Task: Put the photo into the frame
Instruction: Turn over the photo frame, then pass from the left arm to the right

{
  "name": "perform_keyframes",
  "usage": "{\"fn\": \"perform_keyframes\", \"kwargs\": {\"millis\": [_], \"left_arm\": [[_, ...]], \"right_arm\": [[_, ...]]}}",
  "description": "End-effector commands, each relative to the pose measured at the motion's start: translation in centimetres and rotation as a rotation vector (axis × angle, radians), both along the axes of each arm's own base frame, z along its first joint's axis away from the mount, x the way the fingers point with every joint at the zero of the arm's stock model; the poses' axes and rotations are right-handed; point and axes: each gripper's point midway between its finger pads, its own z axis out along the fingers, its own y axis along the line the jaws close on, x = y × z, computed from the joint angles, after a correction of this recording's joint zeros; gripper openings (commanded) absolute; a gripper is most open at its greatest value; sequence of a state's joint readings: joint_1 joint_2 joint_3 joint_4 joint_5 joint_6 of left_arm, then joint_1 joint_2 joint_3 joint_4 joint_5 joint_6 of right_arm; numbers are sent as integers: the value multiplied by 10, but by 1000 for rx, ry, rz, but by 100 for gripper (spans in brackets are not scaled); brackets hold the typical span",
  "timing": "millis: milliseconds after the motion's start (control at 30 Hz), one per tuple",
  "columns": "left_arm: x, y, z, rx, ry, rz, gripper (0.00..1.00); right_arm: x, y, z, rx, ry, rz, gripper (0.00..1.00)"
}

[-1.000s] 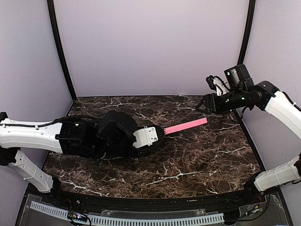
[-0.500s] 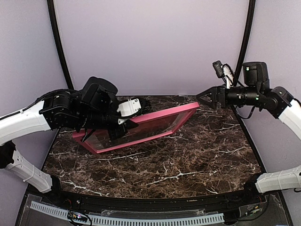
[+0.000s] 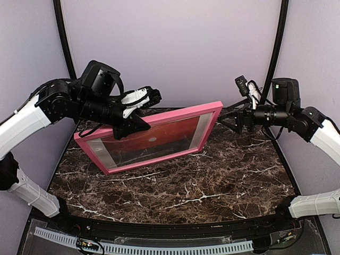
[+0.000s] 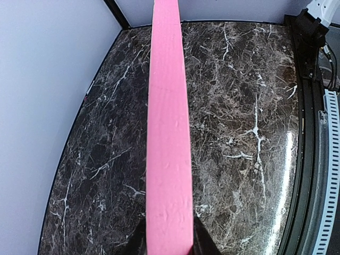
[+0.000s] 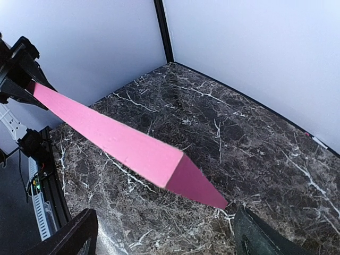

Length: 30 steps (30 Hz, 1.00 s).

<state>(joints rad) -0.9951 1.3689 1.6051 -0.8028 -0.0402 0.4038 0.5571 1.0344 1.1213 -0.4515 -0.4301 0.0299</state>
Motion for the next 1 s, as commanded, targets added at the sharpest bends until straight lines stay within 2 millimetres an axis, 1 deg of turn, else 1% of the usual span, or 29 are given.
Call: {"fn": "perform_keyframes", "kwargs": {"millis": [0,33,67,100,133,167,200,367,500,600,733,833,967], "left_arm": [[-5,-10,58,-137,-90,-95,0],[-4,-11,61,-142,-91,-101,0],[-4,-11,58,-135,-73,-109,0],[-4,-10,62,-141,-69,-112,0],[-4,-10,58,-134,-47,-121,0],[-4,-10,60,-135,-44,-125,0],[-6,-9,57,-127,-24,-135,0],[-11,-10,56,-135,16,-175,0],[-11,-9,53,-141,45,-189,0],[-11,-9,50,-141,61,-195,0],[-12,-9,48,-147,84,-206,0],[-12,-9,48,-157,96,-213,0],[-10,-9,46,-162,108,-212,0]], "right_arm": [[1,7,16,5,-151,57,89],[1,9,16,7,-172,74,90],[-1,11,17,15,-193,93,90],[-3,13,17,22,-213,112,89],[-4,15,16,26,-229,130,88],[-7,17,14,30,-243,150,88],[-8,19,14,35,-255,166,86],[-15,30,5,47,-235,266,78],[-20,36,3,64,-233,315,64],[-26,38,3,81,-253,349,50],[-28,40,0,78,-252,377,37],[-31,44,-5,74,-232,405,32],[-33,48,-11,59,-206,428,29]]}}
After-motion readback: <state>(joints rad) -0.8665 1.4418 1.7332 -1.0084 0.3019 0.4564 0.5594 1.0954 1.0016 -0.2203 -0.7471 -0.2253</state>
